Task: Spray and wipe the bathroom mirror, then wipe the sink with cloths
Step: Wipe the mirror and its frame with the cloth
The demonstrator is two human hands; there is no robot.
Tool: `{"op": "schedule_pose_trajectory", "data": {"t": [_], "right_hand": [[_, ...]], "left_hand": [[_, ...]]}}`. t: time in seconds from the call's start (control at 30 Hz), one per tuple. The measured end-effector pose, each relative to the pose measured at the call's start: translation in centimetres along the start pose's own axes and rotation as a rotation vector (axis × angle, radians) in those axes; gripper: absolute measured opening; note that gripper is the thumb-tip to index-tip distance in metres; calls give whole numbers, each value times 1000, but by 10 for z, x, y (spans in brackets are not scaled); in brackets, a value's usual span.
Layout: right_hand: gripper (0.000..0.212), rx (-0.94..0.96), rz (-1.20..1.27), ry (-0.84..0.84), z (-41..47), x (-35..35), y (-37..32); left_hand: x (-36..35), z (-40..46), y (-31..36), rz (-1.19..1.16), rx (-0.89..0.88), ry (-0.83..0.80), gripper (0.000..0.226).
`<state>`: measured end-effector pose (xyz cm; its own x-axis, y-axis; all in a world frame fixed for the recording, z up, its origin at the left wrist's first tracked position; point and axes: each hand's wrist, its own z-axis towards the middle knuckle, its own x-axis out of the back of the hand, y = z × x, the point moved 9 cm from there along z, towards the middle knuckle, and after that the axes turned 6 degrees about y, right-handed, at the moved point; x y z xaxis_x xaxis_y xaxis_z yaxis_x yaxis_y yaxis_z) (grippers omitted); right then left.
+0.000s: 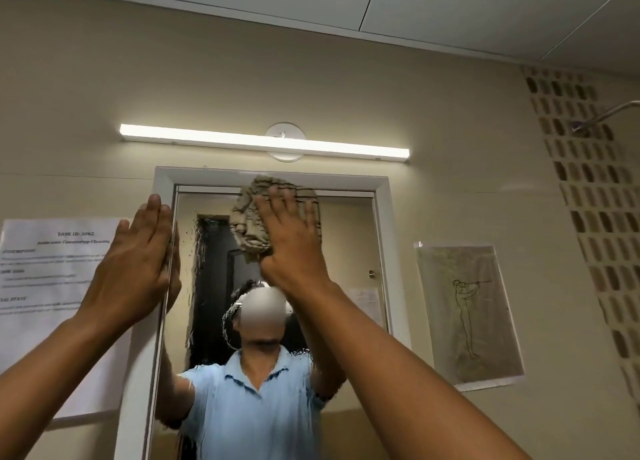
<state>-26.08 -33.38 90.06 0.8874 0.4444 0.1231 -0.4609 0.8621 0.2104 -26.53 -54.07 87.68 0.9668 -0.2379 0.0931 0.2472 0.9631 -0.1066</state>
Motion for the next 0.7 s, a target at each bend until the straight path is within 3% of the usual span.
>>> {"op": "schedule_pose_trajectory", "data": {"t": [0.2,0.5,0.7], "right_hand": [[80,138,-36,-29,-5,4,14],[79,-97,-67,52,-36,45,102],[82,-242,-121,152,-42,39,93]], "left_hand": [[-3,2,-6,26,-15,-24,74],[3,-1,2,31,-26,-52,79],[11,-3,9,12,2,-64,88]]}}
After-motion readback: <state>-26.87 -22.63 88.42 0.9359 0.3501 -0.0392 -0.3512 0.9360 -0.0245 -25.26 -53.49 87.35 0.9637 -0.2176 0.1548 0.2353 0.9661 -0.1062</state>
